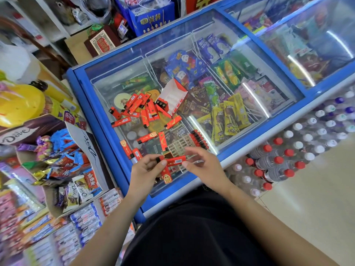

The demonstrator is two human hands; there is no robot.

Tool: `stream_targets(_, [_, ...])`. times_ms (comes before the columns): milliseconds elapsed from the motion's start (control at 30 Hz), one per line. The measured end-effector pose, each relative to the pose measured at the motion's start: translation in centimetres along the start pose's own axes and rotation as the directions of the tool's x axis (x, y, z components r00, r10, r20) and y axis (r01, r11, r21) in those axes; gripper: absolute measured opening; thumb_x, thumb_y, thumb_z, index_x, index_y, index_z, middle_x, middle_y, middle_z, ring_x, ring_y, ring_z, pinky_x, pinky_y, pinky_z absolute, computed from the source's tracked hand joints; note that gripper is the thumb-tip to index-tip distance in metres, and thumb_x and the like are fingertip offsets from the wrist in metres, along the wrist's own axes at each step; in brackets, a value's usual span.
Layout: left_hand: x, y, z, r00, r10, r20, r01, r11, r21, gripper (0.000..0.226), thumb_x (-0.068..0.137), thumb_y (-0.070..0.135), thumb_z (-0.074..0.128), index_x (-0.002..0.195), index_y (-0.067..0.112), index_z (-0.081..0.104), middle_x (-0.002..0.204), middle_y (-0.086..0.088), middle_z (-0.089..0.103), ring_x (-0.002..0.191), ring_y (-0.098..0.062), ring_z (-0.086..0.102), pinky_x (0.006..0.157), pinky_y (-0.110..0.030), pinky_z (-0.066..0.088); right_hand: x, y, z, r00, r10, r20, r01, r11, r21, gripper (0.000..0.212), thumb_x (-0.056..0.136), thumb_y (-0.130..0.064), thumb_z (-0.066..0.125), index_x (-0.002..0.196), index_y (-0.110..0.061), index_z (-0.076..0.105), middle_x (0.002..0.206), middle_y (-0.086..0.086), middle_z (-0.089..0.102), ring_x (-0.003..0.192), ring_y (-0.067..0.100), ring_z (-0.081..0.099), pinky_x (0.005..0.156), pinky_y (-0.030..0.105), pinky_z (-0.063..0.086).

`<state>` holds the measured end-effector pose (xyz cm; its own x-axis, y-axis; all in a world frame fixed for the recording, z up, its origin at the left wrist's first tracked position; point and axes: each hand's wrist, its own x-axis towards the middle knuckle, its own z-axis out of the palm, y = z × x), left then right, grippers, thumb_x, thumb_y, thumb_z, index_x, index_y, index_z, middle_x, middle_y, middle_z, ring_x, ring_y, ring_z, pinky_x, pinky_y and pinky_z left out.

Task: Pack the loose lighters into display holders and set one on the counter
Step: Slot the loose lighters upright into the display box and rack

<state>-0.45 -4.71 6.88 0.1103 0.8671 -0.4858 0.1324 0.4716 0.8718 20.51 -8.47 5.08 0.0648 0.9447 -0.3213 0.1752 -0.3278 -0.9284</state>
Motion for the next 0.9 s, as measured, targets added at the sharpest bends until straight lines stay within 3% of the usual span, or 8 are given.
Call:
stream_targets(67, [-0.1,0.3,0.3,0.999,0.01,0.035,-0.009,1.0,-0.013,0.012,0.093,0.011,0.07,0.105,0.011,0.07,0.084,-0.003,0.079,0.073,-0.013,0.074,0.066,-0.021,0.058,0.6,-0.7,1.0,0.996,-0.044,0.081,0.045,0.999,-0.014,0.034,0.089,-0.023,0.076,0.121,-0.031,0.068,0.109,-0.014,0.071,0.1,0.007,0.068,0.086,0.029,0.057])
stream_targets(133, [-0.2,0.5,0.4,0.999,0.006,0.033,-0.005,1.0,-0.028,0.012,0.095,0.013,0.068,0.106,0.009,0.067,0.084,-0.007,0.079,0.072,-0.017,0.074,0.067,-0.024,0.06,1.1,-0.9,1.8,0.995,-0.037,0.097,0.036,0.999,0.008,0.026,0.089,-0.01,0.074,0.106,-0.03,0.072,0.094,-0.011,0.073,0.084,0.007,0.071,0.075,0.027,0.057])
stream_targets(233, [0.1,0.4,-0.2,0.998,-0.003,-0.063,-0.001,0.998,-0.06,0.012,0.098,0.018,0.065,0.105,0.009,0.065,0.087,-0.006,0.078,0.077,-0.017,0.074,0.07,-0.026,0.061,1.4,-0.6,2.1,0.992,0.089,0.09,-0.11,0.962,0.25,0.017,0.09,0.001,0.07,0.098,-0.013,0.071,0.086,0.008,0.074,0.068,0.019,0.07,0.065,0.028,0.055])
stream_targets(333, [0.3,-0.1,-1.4,0.989,-0.034,-0.143,0.02,0.995,-0.098,0.013,0.097,0.021,0.066,0.1,0.009,0.064,0.086,-0.008,0.074,0.077,-0.018,0.074,0.074,-0.03,0.063,1.5,0.3,1.7,0.975,0.175,0.135,-0.218,0.86,0.462,0.016,0.09,0.008,0.065,0.094,-0.007,0.066,0.086,0.021,0.07,0.07,0.024,0.066,0.067,0.032,0.053])
stream_targets(433, [0.3,-0.5,-2.3,0.987,-0.086,-0.135,0.061,0.982,-0.181,0.017,0.098,0.02,0.064,0.099,0.005,0.06,0.082,-0.009,0.07,0.073,-0.018,0.07,0.072,-0.029,0.062,1.3,0.8,1.4,0.96,0.204,0.19,-0.277,0.782,0.559,0.018,0.091,0.013,0.06,0.102,-0.002,0.062,0.091,0.021,0.068,0.078,0.027,0.068,0.073,0.034,0.055])
stream_targets(600, [-0.2,-0.9,-2.6,0.987,-0.134,-0.085,0.102,0.948,-0.301,0.011,0.094,0.008,0.068,0.091,0.01,0.057,0.072,-0.003,0.066,0.067,-0.02,0.065,0.069,-0.026,0.059,1.4,1.3,1.5,0.948,0.243,0.206,-0.316,0.792,0.522,0.037,0.093,0.013,0.056,0.127,0.0,0.059,0.106,0.018,0.065,0.097,0.031,0.068,0.087,0.041,0.056])
stream_targets(767, [-0.7,-1.3,-2.2,0.989,0.046,-0.142,-0.049,0.999,-0.022,0.019,0.082,0.002,0.081,0.092,0.012,0.067,0.08,-0.007,0.072,0.072,-0.017,0.066,0.07,-0.031,0.058,1.2,1.3,1.6,0.956,0.264,0.13,-0.294,0.853,0.43,0.017,0.092,0.003,0.065,0.104,-0.009,0.068,0.093,0.012,0.069,0.092,0.027,0.068,0.091,0.046,0.054])
stream_targets(900, [-0.7,-1.3,-2.1,0.977,0.165,-0.132,-0.146,0.979,0.142,0.018,0.082,0.016,0.084,0.094,0.026,0.077,0.083,-0.005,0.073,0.072,-0.028,0.064,0.071,-0.041,0.059,1.1,0.9,1.7,0.98,0.198,0.028,-0.198,0.941,0.276,0.012,0.087,0.002,0.073,0.098,-0.003,0.069,0.086,0.012,0.072,0.08,0.016,0.069,0.075,0.027,0.056])
